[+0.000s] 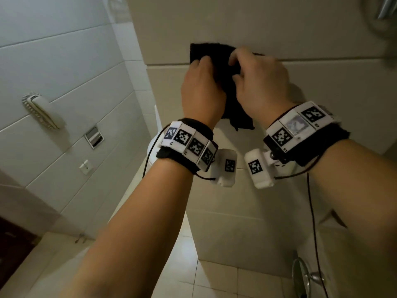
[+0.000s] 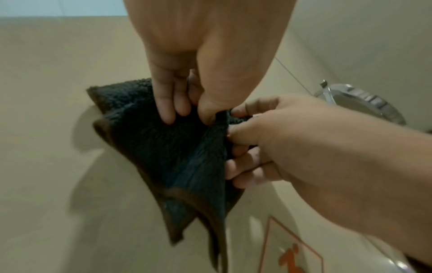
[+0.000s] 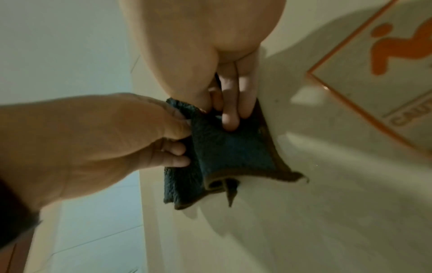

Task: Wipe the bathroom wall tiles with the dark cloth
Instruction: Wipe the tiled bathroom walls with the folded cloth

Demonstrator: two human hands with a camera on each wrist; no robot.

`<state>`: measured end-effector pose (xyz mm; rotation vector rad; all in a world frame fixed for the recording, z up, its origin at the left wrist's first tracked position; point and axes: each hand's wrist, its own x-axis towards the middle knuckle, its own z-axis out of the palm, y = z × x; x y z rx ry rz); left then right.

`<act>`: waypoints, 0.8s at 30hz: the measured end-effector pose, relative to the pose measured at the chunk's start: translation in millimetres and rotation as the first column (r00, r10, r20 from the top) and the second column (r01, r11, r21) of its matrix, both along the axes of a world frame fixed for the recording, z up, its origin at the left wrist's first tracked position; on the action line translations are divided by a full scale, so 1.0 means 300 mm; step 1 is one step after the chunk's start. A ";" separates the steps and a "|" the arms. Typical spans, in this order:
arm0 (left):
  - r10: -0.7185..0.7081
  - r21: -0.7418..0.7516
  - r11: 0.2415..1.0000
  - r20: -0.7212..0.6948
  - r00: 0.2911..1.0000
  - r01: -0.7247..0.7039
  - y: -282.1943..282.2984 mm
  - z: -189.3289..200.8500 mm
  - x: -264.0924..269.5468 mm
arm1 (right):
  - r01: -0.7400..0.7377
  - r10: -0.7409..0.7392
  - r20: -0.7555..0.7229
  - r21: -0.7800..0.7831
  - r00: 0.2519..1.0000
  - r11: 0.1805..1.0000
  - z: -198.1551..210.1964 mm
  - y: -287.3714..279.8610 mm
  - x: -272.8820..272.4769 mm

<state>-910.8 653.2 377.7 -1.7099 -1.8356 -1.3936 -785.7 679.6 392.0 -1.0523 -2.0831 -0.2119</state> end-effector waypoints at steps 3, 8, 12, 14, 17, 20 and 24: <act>0.008 -0.010 1.000 0.015 1.000 -0.008 -0.007 -0.045 0.007 | -0.006 0.006 -0.017 0.006 1.000 1.000 -0.064 -0.004 -0.004; 0.017 -0.080 0.997 0.025 1.000 -0.015 -0.022 -0.160 -0.015 | -0.057 0.057 -0.009 0.005 0.998 0.998 -0.199 -0.011 -0.023; 0.032 -0.133 0.991 0.046 0.998 -0.026 -0.037 -0.268 -0.029 | -0.052 0.053 0.052 -0.022 0.997 0.998 -0.313 -0.014 -0.042; 0.041 -0.151 0.988 0.057 0.998 -0.032 -0.040 -0.308 -0.039 | -0.051 0.054 0.074 -0.032 0.996 0.998 -0.353 -0.013 -0.049; 0.048 -0.187 0.982 0.048 0.998 -0.039 -0.041 -0.353 -0.046 | -0.059 0.061 0.080 -0.037 0.995 0.998 -0.393 -0.015 -0.053; 0.062 -0.247 0.968 0.045 0.997 -0.049 -0.046 -0.425 -0.057 | -0.059 0.068 0.107 -0.083 0.992 0.995 -0.450 -0.027 -0.058; 0.075 -0.400 0.914 0.025 0.997 -0.059 -0.065 -0.547 -0.073 | -0.076 0.107 0.159 -0.187 0.982 0.979 -0.558 -0.041 -0.062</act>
